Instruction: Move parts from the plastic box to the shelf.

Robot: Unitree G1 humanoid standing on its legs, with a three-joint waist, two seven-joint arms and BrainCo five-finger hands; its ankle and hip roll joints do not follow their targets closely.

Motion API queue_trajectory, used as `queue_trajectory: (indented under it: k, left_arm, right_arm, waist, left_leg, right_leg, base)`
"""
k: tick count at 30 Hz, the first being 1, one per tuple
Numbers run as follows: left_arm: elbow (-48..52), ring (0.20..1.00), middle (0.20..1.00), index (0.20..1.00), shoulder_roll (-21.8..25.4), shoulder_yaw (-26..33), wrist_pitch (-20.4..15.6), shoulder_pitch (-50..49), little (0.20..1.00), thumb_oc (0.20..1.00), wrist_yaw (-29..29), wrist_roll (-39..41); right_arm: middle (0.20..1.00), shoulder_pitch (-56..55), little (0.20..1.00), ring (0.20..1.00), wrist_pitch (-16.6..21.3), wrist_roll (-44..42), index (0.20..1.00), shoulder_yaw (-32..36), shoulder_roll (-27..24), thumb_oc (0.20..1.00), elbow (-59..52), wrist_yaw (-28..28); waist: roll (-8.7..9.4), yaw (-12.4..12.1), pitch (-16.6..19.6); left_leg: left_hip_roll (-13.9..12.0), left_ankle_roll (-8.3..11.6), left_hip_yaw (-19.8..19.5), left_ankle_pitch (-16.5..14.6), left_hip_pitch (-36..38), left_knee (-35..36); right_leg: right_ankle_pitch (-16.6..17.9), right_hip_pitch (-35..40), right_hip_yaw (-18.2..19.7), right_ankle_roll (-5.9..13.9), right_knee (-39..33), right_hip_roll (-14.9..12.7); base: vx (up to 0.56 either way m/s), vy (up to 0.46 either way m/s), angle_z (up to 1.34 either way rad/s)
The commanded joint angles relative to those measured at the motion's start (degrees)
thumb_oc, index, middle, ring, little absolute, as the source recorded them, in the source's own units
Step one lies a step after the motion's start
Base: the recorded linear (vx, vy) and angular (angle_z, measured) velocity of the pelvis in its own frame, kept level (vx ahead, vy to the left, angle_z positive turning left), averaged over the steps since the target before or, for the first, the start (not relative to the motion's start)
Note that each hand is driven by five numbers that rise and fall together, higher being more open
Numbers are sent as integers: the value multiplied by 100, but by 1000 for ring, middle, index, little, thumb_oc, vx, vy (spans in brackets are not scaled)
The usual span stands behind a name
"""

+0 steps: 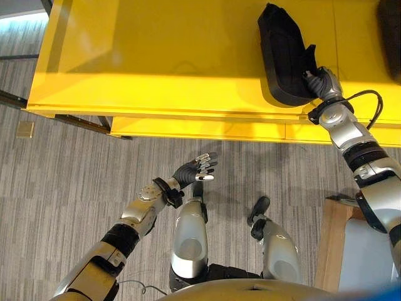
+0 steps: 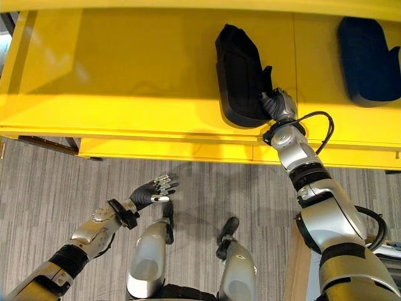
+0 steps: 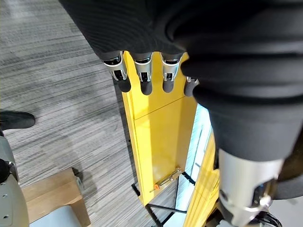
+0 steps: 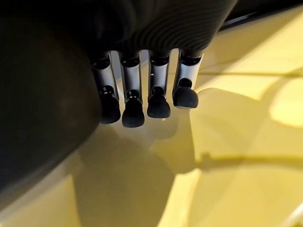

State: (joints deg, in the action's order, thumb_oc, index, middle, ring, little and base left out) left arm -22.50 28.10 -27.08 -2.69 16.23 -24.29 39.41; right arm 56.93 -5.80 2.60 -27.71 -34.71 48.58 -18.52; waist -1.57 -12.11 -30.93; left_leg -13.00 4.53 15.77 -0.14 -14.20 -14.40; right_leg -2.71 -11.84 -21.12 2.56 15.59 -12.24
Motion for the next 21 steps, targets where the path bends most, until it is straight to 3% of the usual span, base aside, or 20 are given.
queue_trajectory:
  k: [1,9,21]
  left_arm:
    - [467,1000,1000,1000,40,-348,-89,-208,1000,1000,158,284]
    - [562,1000,1000,1000,-24,-498,32,-48,1000,1000,425,428]
    - [782,1000,1000,1000,91,-678,154,12,1000,1000,676,617]
  right_arm:
    - [200,708,200,200,-29,-188,200,95,-136,200,-43,-475]
    - [200,1218,200,200,-555,-57,200,-128,14,200,326,-951]
    - [200,1904,200,200,-917,442,200,-587,-173,200,721,-1394]
  waist:
    - [-84,-64,218]
    - [-178,-122,113]
    - [-213,-200,113]
  left_leg:
    - [-387,177,-135,245,18,-27]
    - [-326,131,-146,179,-354,-228]
    - [-287,102,-201,118,-912,-419]
  right_leg:
    - [-366,-194,89,499,1050,-491]
    - [-414,-661,119,489,1365,-552]
    - [-466,-1261,131,489,1691,-577]
  base:
    - [-33,13,5]
    - [-11,7,1]
    - [0,0,0]
